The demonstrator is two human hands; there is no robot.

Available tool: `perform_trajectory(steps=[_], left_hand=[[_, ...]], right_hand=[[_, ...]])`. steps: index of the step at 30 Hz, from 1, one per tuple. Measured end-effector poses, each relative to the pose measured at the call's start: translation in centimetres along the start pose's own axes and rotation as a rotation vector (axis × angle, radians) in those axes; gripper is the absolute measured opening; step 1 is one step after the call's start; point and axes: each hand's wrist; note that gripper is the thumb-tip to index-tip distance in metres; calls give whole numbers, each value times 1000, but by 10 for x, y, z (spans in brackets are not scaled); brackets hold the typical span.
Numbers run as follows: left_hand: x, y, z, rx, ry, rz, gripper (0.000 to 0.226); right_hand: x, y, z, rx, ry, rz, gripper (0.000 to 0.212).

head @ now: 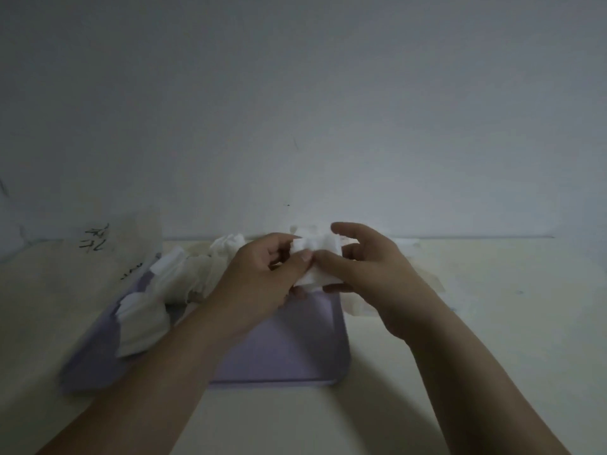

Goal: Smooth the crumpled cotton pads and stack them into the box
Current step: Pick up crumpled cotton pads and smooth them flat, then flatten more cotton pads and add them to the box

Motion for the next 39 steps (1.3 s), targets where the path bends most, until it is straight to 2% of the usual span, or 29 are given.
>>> perform_trajectory(steps=[2,4,8,11,14,18,21,24,28,30,32,35,39], left_hand=[[8,-10,-12,-21,-18,-15,13],[18,-19,-26,16,-5,-46,14],[42,-16,-54,199,-1,-57,13],[55,4,-74,474,4,-52,14],[56,14,-81,620,86,-2,30],[56,22,-86,446,109,49,29],[52,25,-90,332,135,96,31],[46,25,-89,224,142,140,34],[38,25,-84,135,144,146,16],[37,26,-85,141,153,138,14],[37,26,-86,136,153,131,11],[37,28,-86,132,154,120,7],[37,29,-84,117,160,117,6]], right_hand=[[5,9,16,32,31,-83,45],[9,17,32,18,40,-113,35],[23,23,59,-92,-136,-98,30],[29,13,74,-323,-275,-47,42],[32,3,76,-618,-314,-69,33],[41,-8,76,-917,-340,-142,37],[46,-20,72,-1014,-339,-164,39],[47,-21,65,-1002,-319,-155,44],[41,-13,72,-823,-211,-150,52],[36,-12,78,-716,-156,-155,45],[32,-17,80,-736,-124,-147,40],[29,-21,76,-849,-158,-94,29],[28,-20,75,-838,-208,-53,24]])
Point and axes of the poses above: each hand's wrist, its own x-axis towards the middle knuckle, its own z-axis out of the back of the hand, y = z × x, and after that the axes turned 11 degrees about x, right-handed
